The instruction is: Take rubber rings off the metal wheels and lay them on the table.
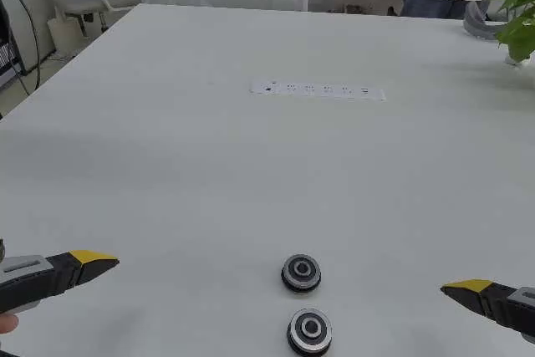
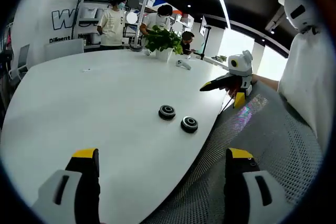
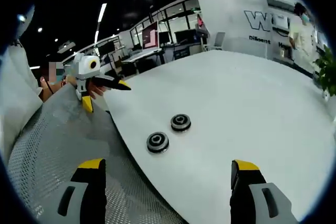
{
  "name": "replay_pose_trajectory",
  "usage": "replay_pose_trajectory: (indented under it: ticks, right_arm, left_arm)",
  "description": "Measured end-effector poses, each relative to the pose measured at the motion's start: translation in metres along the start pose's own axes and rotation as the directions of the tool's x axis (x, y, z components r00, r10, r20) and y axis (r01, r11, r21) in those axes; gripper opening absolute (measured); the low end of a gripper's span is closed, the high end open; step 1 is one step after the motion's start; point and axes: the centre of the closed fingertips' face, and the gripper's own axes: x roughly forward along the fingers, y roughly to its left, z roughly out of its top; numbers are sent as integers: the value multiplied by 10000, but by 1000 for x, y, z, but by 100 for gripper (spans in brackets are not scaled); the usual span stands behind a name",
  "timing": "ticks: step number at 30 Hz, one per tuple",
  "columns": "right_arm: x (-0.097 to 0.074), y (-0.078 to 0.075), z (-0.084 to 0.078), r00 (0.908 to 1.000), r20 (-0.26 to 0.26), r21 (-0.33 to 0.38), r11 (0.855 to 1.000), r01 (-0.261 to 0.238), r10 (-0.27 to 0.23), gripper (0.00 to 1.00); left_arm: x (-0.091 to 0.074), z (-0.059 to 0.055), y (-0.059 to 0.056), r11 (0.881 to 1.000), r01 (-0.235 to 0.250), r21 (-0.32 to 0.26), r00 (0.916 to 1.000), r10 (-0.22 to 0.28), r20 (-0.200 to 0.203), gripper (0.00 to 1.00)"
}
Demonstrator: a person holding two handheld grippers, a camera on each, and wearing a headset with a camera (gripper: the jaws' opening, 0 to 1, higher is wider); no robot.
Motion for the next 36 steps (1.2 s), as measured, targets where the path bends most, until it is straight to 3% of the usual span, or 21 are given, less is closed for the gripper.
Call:
replay_pose_trajectory:
  ticks: [36]
  right_arm:
    - [2,0,-3,10000,-9,287,9996,27,-26,99]
  left_arm:
    - [0,-2,-3,9999,149,35,9998,-149,-107,99]
